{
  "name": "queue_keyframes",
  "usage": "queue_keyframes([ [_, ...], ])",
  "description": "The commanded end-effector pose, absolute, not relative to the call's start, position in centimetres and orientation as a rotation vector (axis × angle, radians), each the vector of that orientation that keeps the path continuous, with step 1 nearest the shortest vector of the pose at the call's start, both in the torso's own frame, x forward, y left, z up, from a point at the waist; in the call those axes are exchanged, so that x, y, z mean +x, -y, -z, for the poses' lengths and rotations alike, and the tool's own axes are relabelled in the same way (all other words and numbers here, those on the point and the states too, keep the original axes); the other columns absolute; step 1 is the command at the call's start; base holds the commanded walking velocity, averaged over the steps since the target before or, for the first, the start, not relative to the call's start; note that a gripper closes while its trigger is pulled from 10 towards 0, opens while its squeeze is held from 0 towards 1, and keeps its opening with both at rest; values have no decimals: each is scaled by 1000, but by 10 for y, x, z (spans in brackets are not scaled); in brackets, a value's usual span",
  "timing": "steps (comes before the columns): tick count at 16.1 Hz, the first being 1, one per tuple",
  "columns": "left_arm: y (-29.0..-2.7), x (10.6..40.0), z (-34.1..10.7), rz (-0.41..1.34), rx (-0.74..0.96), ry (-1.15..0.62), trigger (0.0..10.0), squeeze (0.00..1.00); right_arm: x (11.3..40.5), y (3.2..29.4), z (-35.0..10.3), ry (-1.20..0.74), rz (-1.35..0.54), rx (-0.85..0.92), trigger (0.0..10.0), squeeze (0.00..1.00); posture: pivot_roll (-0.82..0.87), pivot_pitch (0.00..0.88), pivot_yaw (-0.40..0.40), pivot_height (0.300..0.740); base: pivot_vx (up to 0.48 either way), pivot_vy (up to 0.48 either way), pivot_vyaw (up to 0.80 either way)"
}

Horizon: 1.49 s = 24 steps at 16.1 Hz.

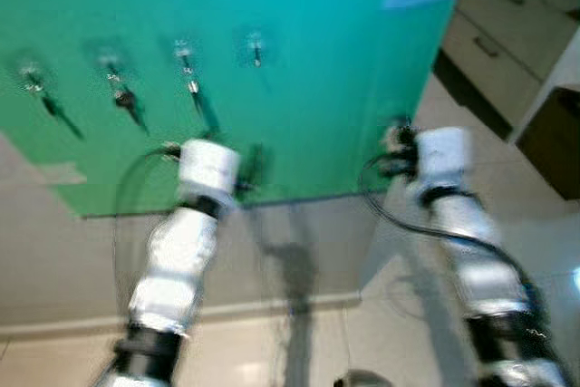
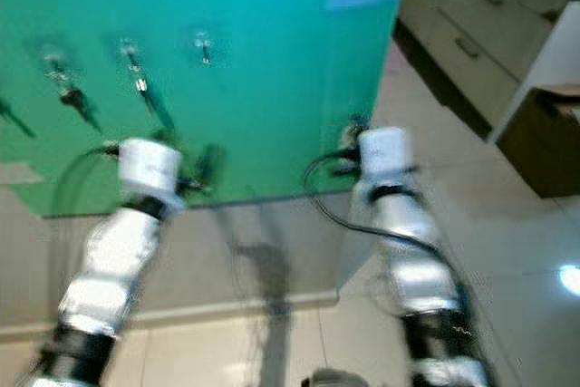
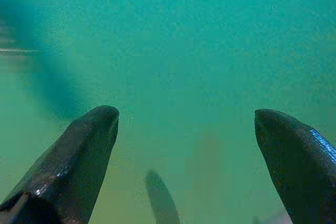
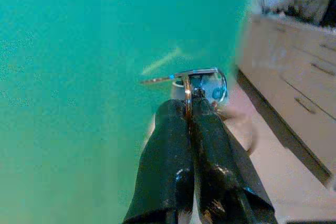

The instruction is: Hang keys on a hook

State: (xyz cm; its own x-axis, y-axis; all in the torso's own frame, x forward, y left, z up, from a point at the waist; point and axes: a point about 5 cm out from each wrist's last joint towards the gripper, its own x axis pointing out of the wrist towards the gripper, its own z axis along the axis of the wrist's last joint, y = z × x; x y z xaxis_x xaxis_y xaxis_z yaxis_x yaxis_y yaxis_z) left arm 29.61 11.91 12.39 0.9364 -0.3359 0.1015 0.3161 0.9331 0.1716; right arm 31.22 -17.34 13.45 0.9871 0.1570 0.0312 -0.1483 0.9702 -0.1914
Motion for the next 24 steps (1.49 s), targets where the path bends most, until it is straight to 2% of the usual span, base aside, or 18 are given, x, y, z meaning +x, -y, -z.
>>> queue_keyframes([
  [1, -130, 290, -122, 337, 192, 123, 10000, 0, 306, 158, -147, 85, -310, -185, 10000, 0, -74, 7, 43, 740, 0, 0, 0],
  [6, -128, 283, -117, 369, 200, 95, 10000, 0, 295, 148, -163, 105, -483, -159, 10000, 0, -99, 20, 57, 740, 0, 0, 0],
  [11, -133, 288, -127, 399, 211, 125, 10000, 0, 291, 122, -196, 165, -721, -138, 10000, 0, -104, 44, 66, 740, 0, 0, 0],
  [13, -135, 285, -132, 429, 213, 142, 10000, 0, 297, 115, -202, 166, -753, -205, 10000, 0, -94, 46, 56, 740, 0, 0, 0],
  [14, -135, 282, -134, 445, 201, 150, 10000, 0, 301, 112, -208, 179, -743, -179, 10000, 0, -91, 42, 52, 740, 0, 0, 0],
  [17, -128, 278, -137, 510, 173, 164, 10000, 0, 299, 99, -204, 147, -910, -257, 10000, 0, -77, 32, 40, 740, 0, 0, 0],
  [20, -123, 272, -138, 575, 149, 166, 10000, 0, 314, 94, -210, 117, -915, -244, 10000, 0, -73, 19, 30, 740, 0, 0, 0],
  [24, -112, 259, -139, 724, 123, 167, 10000, 0, 324, 95, -228, 116, -940, -99, 10000, 0, -64, 12, 23, 740, 0, 0, 0],
])
